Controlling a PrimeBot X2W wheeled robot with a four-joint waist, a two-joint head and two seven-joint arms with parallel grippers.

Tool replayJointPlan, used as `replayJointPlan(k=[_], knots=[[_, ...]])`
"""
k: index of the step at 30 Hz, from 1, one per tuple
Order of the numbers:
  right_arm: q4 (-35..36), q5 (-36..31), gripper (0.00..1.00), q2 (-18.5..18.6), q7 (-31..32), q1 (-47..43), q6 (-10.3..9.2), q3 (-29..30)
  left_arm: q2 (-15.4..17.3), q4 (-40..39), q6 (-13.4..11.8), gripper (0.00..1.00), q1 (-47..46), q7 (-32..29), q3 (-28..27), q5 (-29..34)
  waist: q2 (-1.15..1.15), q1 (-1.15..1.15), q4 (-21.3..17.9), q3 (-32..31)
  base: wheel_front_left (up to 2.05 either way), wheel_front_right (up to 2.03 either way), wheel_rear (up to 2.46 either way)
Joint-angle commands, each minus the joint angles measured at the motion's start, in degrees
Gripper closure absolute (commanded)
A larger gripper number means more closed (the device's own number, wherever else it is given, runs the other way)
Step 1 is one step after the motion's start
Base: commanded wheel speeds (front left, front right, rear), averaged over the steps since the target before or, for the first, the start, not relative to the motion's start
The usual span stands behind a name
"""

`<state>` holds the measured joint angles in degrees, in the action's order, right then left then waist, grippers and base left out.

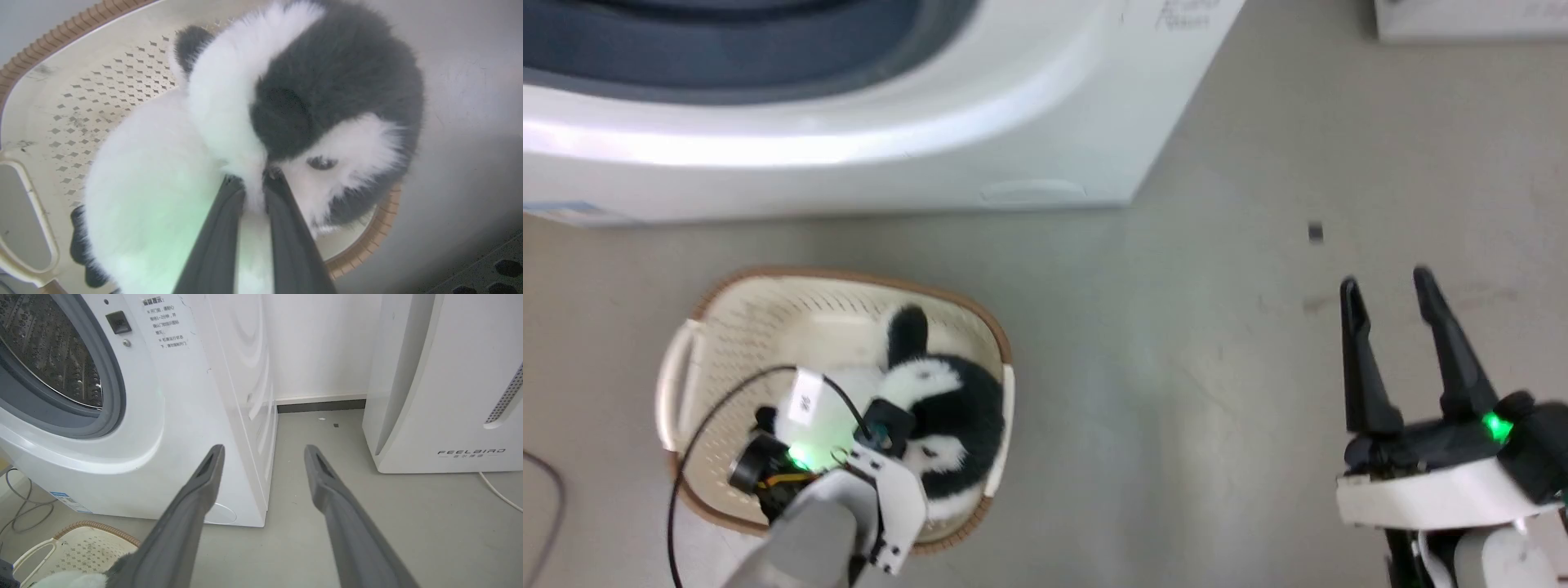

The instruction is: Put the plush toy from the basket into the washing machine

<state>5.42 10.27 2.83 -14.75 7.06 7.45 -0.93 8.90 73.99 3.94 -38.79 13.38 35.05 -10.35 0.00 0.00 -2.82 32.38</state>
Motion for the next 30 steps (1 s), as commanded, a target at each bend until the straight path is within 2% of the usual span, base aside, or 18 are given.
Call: replayJointPlan(k=[1, 5, 9, 18, 25, 30], knots=[[-0.53, -0.56, 0.00, 0.05, -0.25, -1.48, 0.03, -0.07, -0.60, -0.27, -0.80, 1.00, 1.14, 0.83, -0.07, -0.52, 0.00, 0.00, 2.89, -7.09, 0.00, 0.00, 0.00], [-1.47, -0.74, 0.00, 0.05, -0.25, -4.33, 0.03, -0.11, -1.57, -2.51, -2.25, 1.00, 3.70, 1.51, -0.59, -1.39, 0.00, 0.00, 4.25, -11.88, 0.00, 0.00, 0.00], [-1.98, -0.66, 0.00, 0.05, -0.25, -6.28, 0.03, -0.19, -1.14, -7.57, -3.64, 1.00, 6.27, 1.58, -1.72, -2.20, 0.00, 0.00, 4.97, -14.88, 0.00, 0.00, 0.00], [-2.87, -0.24, 0.00, 0.05, -0.25, -10.76, 0.03, -0.49, 2.94, -27.26, -8.37, 1.00, 16.82, 1.61, -4.92, -1.50, 0.00, 0.00, 6.58, -21.71, 0.00, 0.00, 0.00], [-2.77, 0.00, 0.00, 0.05, -0.25, -12.40, 0.03, -0.62, 5.46, -41.10, -11.86, 1.00, 21.41, 1.62, -9.13, -0.90, 0.00, 0.00, 7.31, -23.99, 0.00, 0.00, 0.00], [-2.43, -0.01, 0.00, 0.05, -0.25, -12.38, 0.03, -0.97, 5.92, -47.25, -13.25, 1.00, 21.10, 1.62, -12.52, -0.78, 0.00, 0.00, 6.90, -23.82, 0.00, 0.00, 0.00]])
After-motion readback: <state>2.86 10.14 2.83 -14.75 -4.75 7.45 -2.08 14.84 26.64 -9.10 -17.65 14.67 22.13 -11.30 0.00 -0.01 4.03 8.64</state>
